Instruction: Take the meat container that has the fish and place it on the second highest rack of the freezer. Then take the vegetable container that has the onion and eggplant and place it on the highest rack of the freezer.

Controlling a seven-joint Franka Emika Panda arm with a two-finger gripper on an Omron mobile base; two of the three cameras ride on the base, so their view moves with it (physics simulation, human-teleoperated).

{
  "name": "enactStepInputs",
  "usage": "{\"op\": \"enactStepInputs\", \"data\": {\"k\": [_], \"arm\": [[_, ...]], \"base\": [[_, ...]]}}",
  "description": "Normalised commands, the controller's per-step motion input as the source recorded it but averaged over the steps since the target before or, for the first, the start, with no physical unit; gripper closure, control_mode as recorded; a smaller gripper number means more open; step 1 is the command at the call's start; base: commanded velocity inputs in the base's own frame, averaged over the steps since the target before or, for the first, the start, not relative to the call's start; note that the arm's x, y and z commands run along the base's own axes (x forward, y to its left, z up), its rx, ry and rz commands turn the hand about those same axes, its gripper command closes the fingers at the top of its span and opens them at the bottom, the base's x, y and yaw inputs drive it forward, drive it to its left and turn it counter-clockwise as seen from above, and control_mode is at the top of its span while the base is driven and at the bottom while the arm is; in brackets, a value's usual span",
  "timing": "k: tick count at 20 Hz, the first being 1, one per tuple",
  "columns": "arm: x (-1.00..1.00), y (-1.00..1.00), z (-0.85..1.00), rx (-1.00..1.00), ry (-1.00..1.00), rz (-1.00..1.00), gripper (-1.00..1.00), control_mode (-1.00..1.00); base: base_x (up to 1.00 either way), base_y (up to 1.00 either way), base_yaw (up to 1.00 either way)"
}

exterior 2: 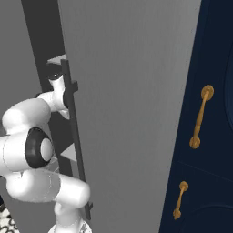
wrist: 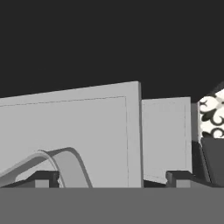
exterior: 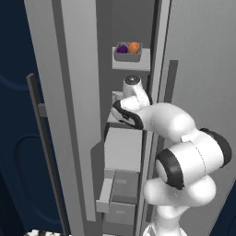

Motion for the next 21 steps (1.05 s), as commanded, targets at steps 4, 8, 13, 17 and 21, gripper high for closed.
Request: {"op": "enactStepInputs", "data": {"k": [4, 8, 13, 17, 21], "arm": [[-1.0, 0.0, 0.22, 0.0, -0.17, 0.0, -1.0, -1.0], [-1.0, 0.13, 0.49, 0.01, -0.05, 0.0, -1.0, -1.0], [-1.0, 0.34, 0.64, 0.0, 0.03, 0.0, -1.0, -1.0], [-1.0, 0.12, 0.85, 0.05, 0.06, 0.0, -1.0, -1.0], [-1.0, -0.05, 0.82, -0.04, -0.48, -0.03, -1.0, -1.0]], "base": [[0.0, 0.0, 0.0], [0.0, 0.0, 0.0], [0.0, 0.0, 0.0], [0.0, 0.0, 0.0], [0.0, 0.0, 0.0]]}}
